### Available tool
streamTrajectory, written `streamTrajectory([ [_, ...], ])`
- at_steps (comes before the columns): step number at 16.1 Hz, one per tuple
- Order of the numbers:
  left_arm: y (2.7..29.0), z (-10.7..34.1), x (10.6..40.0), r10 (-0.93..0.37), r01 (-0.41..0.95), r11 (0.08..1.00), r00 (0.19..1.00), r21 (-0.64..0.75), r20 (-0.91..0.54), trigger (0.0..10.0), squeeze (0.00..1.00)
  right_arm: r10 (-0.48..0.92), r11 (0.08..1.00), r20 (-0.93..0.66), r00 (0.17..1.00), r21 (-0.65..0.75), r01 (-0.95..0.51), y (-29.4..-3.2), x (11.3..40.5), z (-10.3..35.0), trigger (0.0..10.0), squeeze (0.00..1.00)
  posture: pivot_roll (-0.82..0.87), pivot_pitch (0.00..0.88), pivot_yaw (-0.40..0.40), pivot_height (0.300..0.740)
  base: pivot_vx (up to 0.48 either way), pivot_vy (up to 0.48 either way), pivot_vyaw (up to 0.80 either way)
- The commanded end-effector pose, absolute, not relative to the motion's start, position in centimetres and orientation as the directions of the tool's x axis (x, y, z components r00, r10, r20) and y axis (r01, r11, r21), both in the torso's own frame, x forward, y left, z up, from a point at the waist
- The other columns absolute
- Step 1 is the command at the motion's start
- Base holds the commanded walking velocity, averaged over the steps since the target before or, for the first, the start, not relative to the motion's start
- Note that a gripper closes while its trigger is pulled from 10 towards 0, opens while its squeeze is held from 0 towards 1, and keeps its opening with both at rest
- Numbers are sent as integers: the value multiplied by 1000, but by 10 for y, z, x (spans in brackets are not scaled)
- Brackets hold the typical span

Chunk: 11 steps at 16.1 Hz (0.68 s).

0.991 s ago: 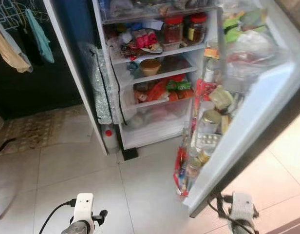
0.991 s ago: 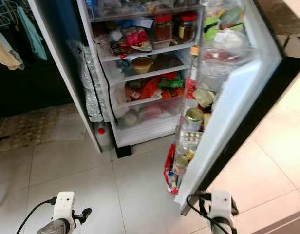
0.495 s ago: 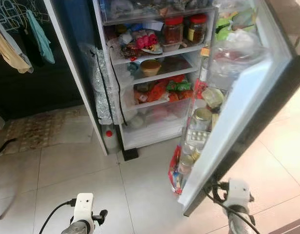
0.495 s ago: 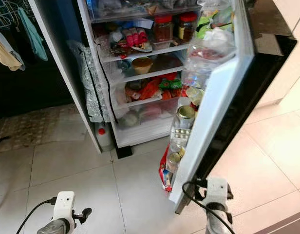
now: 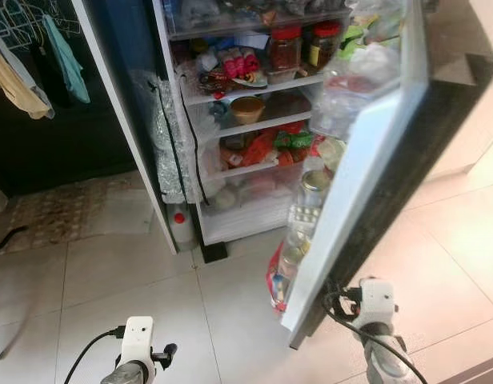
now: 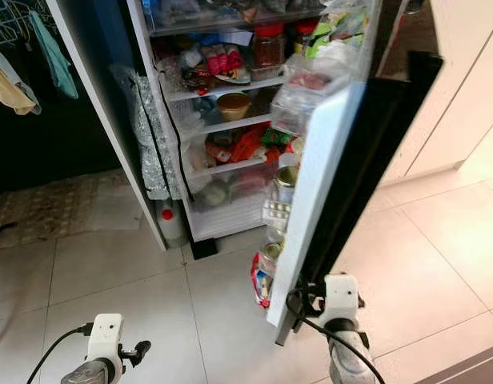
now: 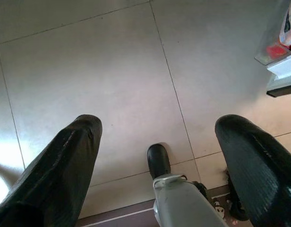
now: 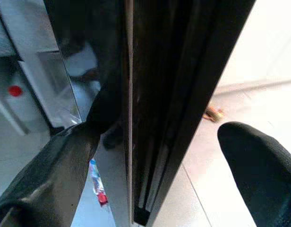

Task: Restocking fridge

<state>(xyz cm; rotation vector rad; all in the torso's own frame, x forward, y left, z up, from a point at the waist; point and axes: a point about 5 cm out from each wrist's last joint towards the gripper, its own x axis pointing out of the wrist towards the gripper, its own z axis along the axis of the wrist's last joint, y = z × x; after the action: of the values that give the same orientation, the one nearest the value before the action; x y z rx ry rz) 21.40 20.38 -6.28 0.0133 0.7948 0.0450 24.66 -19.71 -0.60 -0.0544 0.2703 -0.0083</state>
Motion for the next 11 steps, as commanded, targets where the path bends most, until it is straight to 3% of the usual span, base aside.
streamTrajectory([
  [1,204,-62,216,43,-32,999,709,30,-704,10000,0,34,998,-149,988,-39,-40,-196,266,20,10000,0,-203,49,16,740,0,0,0],
  [11,201,-61,217,43,-37,999,719,23,-694,10000,0,311,950,91,946,-61,-307,-191,294,99,10000,0,-202,52,7,740,0,0,0],
])
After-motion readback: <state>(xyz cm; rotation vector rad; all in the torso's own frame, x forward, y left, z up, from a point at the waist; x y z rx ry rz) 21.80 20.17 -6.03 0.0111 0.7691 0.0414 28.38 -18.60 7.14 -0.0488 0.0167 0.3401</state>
